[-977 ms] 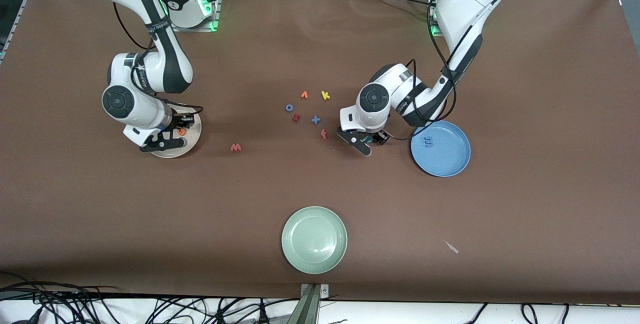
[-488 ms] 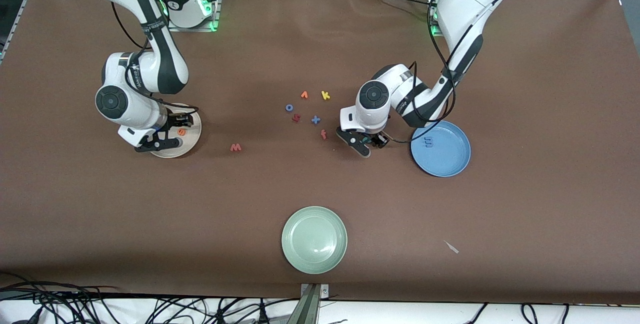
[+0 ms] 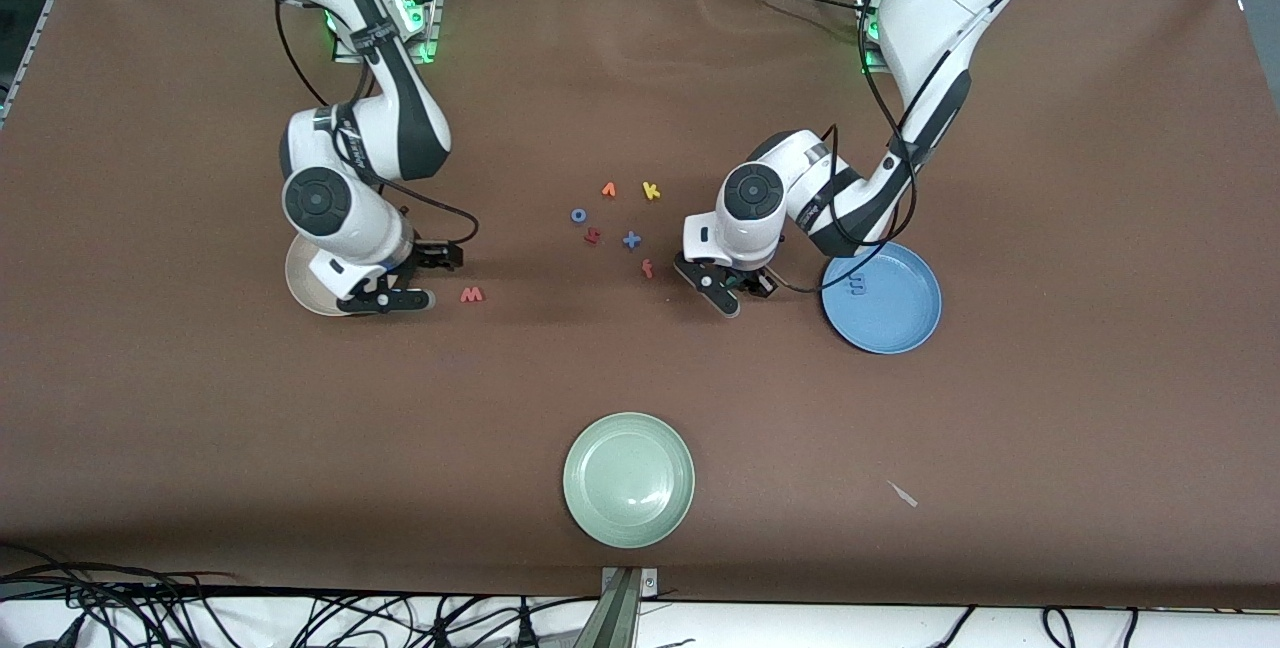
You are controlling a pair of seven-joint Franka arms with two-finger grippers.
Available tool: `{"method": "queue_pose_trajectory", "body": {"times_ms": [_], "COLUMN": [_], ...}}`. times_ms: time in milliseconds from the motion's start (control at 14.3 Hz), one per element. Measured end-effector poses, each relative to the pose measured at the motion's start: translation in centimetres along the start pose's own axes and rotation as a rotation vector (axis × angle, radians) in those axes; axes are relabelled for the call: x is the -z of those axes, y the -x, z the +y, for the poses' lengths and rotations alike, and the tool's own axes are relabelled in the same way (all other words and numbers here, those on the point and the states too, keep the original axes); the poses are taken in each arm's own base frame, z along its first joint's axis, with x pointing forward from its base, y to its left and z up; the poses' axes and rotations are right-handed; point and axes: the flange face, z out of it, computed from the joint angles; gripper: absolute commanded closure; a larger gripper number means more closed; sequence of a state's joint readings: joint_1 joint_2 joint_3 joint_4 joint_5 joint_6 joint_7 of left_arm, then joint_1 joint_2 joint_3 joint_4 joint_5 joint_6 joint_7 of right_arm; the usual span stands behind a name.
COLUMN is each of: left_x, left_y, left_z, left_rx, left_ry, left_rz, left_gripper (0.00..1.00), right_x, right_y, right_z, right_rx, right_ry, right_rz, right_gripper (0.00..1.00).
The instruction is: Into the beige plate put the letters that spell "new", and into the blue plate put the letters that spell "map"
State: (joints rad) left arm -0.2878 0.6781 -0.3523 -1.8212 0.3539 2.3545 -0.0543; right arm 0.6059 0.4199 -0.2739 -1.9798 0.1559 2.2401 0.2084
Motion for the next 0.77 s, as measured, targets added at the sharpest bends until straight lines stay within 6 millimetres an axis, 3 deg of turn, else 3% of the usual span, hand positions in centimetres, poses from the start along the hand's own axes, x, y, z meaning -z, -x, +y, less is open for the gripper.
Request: {"method": "queue_pose_trajectory", "body": {"times_ms": [209,419,767], "left_x": [0.3,1.9,5.9], "left_y": [-0.1,-0.1,1.8], "left_z": [-0.5,-2.2,-6.9], "left_rx": [0.006,-0.009,-0.085], "left_ry": [-0.002,-0.014,-0.022], "left_rz": [0.005,0.008,-0.044], "left_gripper": [0.91,0.91,0.91], "right_x": [-1.6,-3.8,-6.0], "right_y": [-1.7,-2.6,-2.4], "right_z": [-1.4,-2.4,-4.0], "right_rx": [-0.050,-0.052,-0.033], "right_ry": [-0.044,-0.043,-0.037], "right_rz": [0.008,0.044,0.050], "right_gripper": [0.00,0.00,0.01]}}
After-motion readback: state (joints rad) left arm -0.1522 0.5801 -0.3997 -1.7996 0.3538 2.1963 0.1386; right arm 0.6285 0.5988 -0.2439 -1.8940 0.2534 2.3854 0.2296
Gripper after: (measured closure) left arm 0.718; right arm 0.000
